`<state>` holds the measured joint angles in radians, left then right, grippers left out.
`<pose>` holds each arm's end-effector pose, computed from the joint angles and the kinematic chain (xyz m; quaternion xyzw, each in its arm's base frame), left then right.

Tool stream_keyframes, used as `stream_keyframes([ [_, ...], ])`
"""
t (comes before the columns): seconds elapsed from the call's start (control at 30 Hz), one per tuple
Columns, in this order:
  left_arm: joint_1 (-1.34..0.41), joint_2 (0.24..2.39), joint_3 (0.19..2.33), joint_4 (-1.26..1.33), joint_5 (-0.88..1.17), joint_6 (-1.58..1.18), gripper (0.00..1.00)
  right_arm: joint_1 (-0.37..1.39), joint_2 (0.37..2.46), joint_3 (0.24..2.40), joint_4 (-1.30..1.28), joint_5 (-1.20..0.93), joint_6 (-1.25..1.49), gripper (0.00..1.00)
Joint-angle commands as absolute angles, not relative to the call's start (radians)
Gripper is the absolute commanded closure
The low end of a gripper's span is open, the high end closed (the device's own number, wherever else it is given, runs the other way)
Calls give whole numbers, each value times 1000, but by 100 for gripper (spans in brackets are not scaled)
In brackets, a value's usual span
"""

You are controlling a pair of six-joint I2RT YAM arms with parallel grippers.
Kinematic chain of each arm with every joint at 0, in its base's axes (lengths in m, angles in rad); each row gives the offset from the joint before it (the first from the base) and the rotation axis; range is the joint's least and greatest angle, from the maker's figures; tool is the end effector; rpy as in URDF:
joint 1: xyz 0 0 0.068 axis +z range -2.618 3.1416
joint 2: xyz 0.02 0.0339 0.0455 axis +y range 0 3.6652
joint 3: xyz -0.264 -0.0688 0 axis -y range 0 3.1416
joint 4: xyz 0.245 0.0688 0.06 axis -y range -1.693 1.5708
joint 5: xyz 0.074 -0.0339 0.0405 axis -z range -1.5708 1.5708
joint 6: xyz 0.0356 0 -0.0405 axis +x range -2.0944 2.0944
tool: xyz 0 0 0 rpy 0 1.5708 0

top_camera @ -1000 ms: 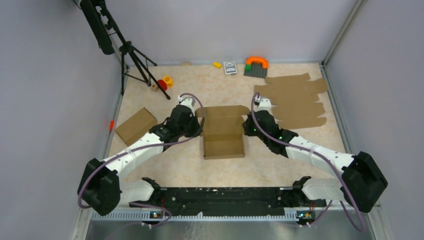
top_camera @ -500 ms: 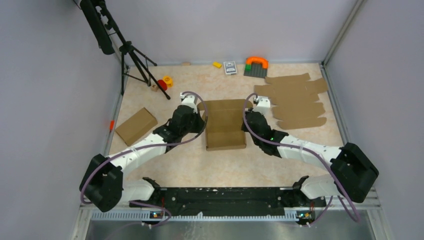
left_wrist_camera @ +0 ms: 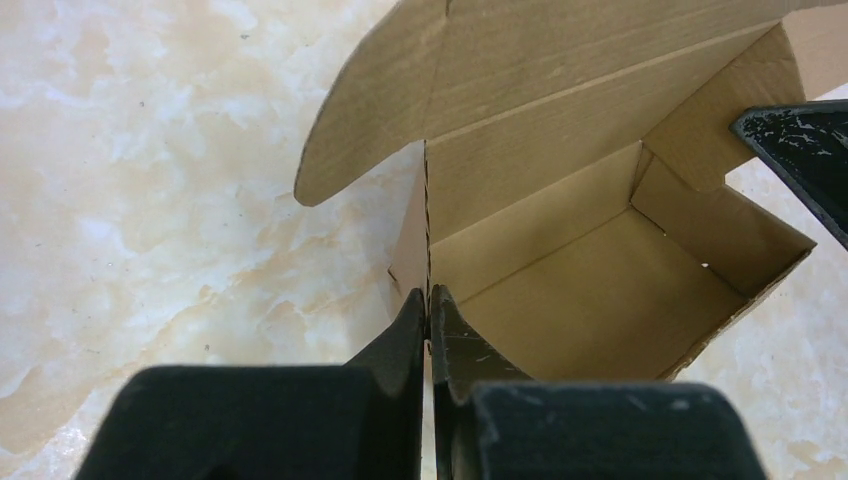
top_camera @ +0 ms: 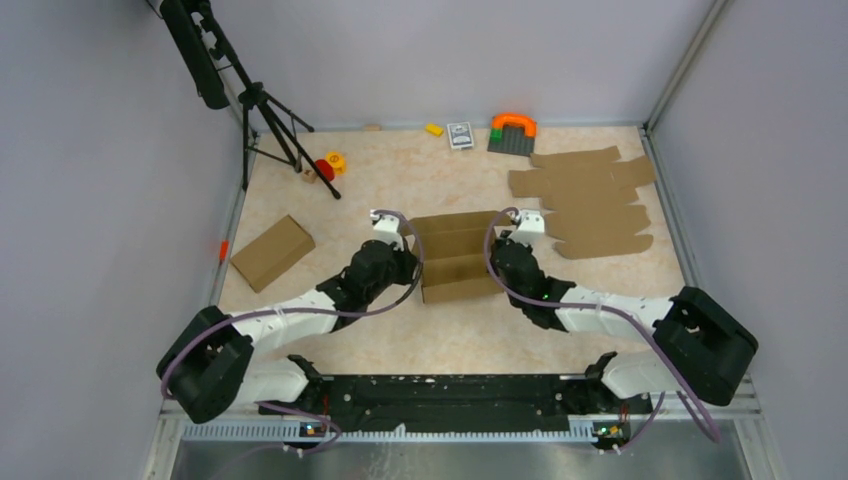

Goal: Fold the paper box

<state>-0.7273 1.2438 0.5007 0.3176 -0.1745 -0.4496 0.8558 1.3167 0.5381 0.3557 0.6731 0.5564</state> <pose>0.1950 -0.1653 0.1969 0.0691 0.8357 -0.2387 0.4897 0.1892 0.1841 0.1979 0.0591 0.8105 0.1215 0.5699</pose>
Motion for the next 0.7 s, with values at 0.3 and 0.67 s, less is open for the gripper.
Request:
stream_keyframes([
  [0.3, -762, 1261, 709, 71, -198, -561, 100, 927, 1206, 442, 424, 646, 534, 100],
  [0.67, -762, 1250, 758, -22, -194, -586, 100, 933, 1148, 500, 360, 648, 533, 100],
])
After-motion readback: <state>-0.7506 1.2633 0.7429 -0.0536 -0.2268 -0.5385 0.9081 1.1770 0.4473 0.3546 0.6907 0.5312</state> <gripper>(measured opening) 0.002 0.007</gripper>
